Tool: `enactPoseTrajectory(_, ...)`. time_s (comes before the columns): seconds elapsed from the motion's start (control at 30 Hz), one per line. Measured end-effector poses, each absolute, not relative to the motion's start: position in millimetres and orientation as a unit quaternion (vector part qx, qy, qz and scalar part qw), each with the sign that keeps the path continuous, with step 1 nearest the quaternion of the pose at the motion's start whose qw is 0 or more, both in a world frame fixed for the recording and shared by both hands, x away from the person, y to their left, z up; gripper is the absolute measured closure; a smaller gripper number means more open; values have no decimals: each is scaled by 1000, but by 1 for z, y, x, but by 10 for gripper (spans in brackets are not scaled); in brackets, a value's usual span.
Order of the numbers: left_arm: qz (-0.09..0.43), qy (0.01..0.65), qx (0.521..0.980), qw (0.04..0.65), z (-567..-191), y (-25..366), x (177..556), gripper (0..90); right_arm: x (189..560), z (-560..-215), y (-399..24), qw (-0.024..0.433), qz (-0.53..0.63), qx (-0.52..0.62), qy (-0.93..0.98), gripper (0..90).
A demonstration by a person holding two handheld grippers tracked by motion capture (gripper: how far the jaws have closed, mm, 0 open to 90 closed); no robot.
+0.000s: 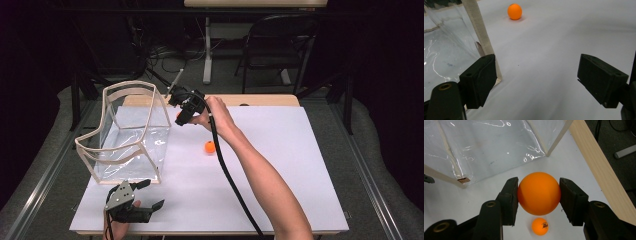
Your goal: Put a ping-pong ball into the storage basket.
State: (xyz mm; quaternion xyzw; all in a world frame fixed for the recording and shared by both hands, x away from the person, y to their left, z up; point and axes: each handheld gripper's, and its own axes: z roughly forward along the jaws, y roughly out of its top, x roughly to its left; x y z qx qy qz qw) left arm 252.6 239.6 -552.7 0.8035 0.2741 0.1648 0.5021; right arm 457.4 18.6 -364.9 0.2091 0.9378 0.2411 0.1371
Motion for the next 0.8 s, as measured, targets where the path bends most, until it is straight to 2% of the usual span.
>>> enactPoseTrajectory(0.8, 164, 276, 802, 504, -552, 241, 252, 160, 456, -340, 25, 147, 248, 201, 936, 512)
